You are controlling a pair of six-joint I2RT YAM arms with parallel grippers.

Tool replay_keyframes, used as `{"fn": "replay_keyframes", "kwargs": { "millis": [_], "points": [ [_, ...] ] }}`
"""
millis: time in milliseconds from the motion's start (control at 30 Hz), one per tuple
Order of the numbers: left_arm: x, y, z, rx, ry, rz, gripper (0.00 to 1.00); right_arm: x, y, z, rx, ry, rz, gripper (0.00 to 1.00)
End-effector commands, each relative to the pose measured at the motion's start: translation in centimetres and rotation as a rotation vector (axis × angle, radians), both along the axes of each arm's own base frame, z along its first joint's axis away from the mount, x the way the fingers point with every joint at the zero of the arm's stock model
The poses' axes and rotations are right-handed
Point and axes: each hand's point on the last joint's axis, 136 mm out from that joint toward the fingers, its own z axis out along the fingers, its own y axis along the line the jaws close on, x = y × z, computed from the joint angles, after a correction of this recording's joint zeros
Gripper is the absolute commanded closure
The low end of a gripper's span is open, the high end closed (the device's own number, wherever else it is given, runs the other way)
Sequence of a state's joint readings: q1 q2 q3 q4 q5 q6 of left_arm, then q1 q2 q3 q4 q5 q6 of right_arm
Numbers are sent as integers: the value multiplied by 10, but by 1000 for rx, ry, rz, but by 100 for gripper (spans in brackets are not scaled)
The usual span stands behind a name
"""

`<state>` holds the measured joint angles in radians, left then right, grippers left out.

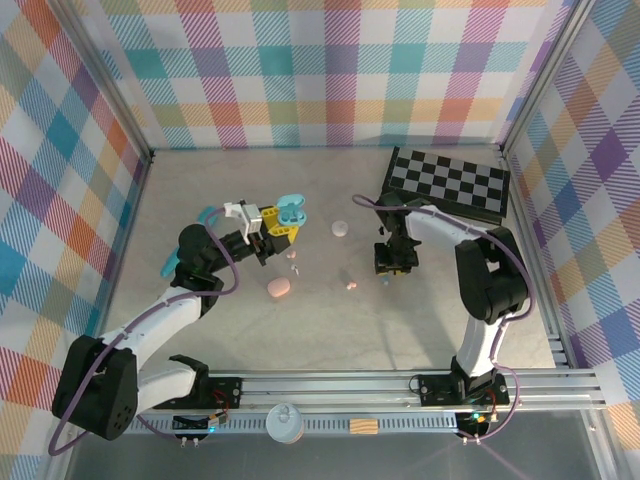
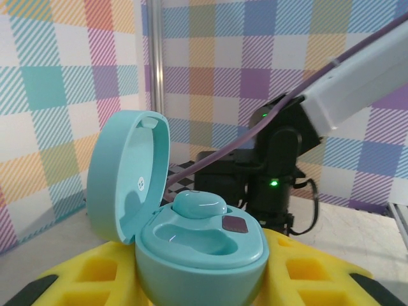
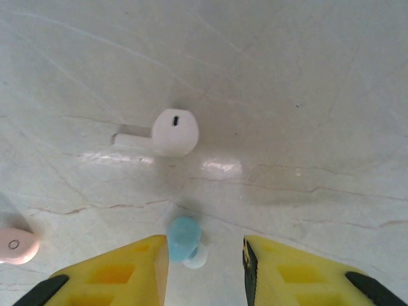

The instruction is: Insert the wireless bluetooth earbuds into the charging case

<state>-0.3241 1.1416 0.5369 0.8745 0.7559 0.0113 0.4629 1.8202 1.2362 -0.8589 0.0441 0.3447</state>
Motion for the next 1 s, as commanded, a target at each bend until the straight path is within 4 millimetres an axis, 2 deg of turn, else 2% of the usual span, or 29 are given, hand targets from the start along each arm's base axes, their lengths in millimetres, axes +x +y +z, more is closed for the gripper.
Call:
{"fn": "replay_keyframes", "kwargs": {
  "millis": [0, 133, 300, 533, 967],
  "points": [
    [5, 11, 6, -25, -41, 45, 68, -1, -3, 17, -101, -74, 2, 64],
    [12, 23, 7, -32, -49, 98, 68, -7, 1, 16, -176, -96, -20, 63],
    [14, 35, 10, -35, -62, 143, 68, -10, 4, 5, -274, -101, -49, 63],
    [13, 37, 14, -37, -73, 143, 68, -10, 5, -5, -376, -94, -12, 67],
    [11, 37, 14, -37, -71, 138, 68, -1, 8, -15, -406, -81, 39, 73]
  ]
}}
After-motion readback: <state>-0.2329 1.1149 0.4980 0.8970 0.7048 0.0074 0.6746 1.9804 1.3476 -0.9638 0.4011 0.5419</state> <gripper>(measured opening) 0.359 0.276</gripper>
